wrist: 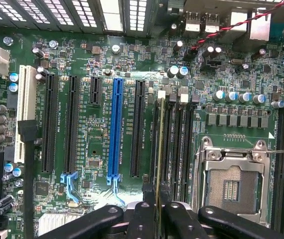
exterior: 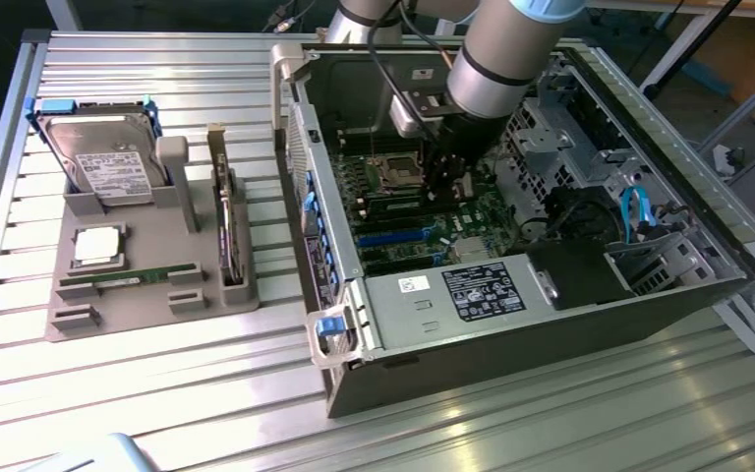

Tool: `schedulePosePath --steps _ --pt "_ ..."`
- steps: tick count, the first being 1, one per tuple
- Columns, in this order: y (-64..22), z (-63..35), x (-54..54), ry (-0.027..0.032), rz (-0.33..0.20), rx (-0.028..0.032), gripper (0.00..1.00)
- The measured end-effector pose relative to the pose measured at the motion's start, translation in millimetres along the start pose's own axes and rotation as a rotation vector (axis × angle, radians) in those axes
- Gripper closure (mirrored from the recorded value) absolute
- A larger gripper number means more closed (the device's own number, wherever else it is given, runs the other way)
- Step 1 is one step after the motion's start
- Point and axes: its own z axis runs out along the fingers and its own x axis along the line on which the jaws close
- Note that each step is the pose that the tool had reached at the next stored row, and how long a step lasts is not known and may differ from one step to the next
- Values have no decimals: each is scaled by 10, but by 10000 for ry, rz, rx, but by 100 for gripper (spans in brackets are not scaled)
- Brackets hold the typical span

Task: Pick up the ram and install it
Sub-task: 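Insert the ram into the slot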

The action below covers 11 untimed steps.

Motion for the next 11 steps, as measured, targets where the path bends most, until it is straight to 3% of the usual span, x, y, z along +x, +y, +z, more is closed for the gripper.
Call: schedulePosePath --steps 7,11 --pt "-39 -1 4 0 0 1 86" --pt "-40 1 4 -10 269 13 86"
